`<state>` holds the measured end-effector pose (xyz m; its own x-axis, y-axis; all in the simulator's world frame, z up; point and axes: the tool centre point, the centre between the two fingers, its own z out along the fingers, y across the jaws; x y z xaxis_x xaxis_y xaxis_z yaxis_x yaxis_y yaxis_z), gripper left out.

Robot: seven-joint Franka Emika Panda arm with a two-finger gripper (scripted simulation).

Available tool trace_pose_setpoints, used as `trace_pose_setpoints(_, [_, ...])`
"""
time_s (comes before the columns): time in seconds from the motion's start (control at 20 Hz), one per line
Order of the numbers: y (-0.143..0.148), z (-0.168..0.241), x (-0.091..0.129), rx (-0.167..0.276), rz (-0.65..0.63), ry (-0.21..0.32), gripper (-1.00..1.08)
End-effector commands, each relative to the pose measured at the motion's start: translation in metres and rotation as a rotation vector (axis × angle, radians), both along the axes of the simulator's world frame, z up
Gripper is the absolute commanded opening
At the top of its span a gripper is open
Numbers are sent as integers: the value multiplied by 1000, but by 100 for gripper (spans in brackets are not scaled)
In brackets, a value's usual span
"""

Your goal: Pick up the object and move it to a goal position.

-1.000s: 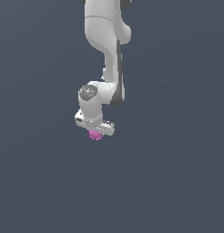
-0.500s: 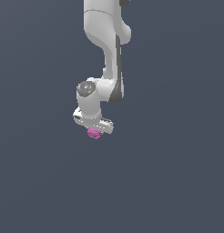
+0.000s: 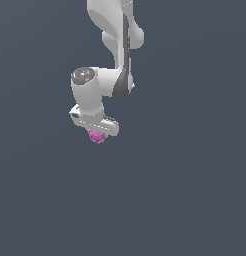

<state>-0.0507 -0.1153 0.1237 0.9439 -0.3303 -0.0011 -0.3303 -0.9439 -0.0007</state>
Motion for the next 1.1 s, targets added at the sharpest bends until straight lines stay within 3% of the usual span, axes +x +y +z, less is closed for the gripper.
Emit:
trace_pose_setpoints(0.0, [-9,26,-4,0,0,-1,-100])
trace_pose_setpoints(1.05, [-85,247,-32,-1,-1,-1,-100])
